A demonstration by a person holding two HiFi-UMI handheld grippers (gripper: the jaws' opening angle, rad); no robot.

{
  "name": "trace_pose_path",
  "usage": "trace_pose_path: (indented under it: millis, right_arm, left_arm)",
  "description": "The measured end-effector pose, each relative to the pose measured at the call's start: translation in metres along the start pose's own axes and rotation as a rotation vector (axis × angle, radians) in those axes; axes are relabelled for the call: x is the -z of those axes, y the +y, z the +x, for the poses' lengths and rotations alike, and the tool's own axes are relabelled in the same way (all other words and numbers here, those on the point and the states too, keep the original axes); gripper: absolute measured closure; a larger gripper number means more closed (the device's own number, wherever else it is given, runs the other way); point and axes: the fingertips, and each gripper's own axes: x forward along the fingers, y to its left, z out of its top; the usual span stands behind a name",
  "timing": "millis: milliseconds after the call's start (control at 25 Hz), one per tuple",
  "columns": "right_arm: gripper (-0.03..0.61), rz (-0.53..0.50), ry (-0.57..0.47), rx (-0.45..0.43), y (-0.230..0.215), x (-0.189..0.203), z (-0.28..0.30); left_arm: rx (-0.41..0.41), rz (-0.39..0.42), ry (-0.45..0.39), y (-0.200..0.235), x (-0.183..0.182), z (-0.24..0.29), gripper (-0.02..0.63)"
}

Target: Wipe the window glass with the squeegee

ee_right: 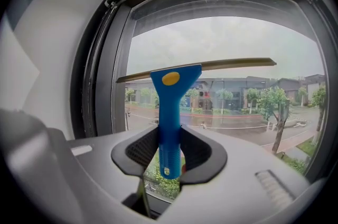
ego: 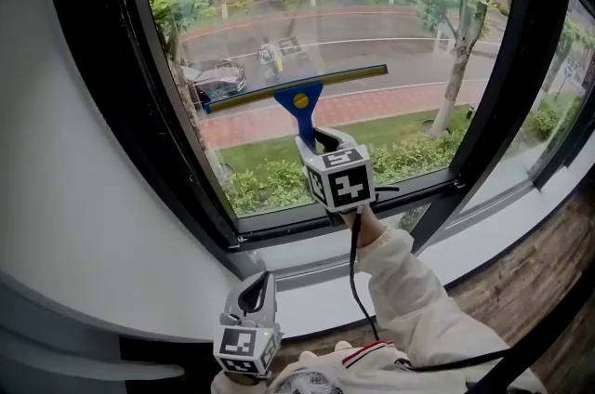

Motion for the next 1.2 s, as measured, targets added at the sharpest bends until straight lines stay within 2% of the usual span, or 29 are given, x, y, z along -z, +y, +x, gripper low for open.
trace_pose_path:
  millis: [480, 1200]
  right_arm:
    - [0.445, 0.026, 0.047, -0.012, 0.003, 0.038, 0.007]
    - [0.446, 0.087, 0.180, -0.026, 0.009, 0.128, 0.022]
  left_arm:
    - [-0.011, -0.001, 0.016, -0.004, 0.006, 0.000, 0.614]
    - [-0.025, -0.005, 0.056, -0.007, 0.019, 0.003, 0.614]
